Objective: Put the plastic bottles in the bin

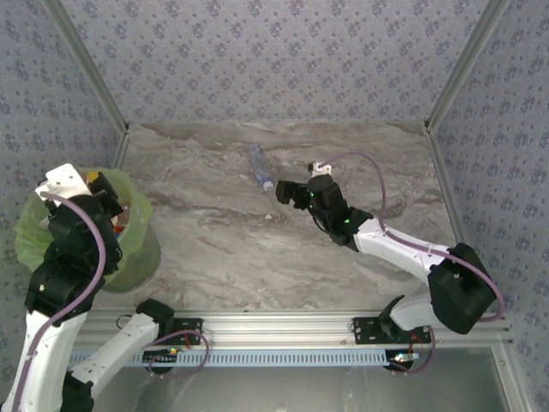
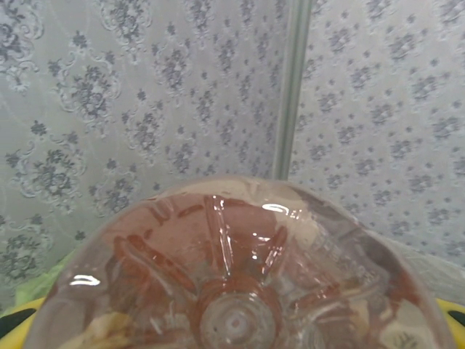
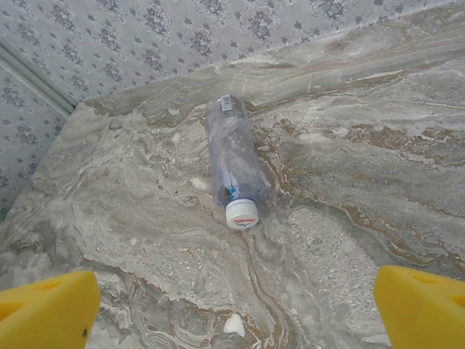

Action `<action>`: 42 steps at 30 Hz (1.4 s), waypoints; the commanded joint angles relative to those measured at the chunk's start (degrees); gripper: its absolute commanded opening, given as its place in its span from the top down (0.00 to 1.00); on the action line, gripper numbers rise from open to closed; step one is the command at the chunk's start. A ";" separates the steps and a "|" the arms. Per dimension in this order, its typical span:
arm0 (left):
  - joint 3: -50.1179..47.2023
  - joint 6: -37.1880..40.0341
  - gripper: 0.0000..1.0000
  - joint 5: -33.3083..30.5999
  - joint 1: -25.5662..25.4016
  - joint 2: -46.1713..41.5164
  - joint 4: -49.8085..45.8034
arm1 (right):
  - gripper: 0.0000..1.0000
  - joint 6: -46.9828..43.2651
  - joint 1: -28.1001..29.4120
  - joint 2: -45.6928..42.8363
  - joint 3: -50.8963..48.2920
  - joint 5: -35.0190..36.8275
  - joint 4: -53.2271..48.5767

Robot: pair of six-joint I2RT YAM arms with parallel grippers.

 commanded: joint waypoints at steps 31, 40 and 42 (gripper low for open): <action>11.26 -17.93 0.01 56.53 23.55 14.61 -6.83 | 0.01 -0.15 0.14 -0.24 0.87 1.96 -2.74; 12.84 -16.25 0.01 40.06 -6.25 30.87 2.80 | 0.01 -3.61 -1.18 -8.54 -5.64 5.58 -1.26; 12.97 -16.99 0.01 40.37 -7.72 34.61 5.83 | 0.01 -4.71 -2.03 -10.59 -7.17 6.33 -2.05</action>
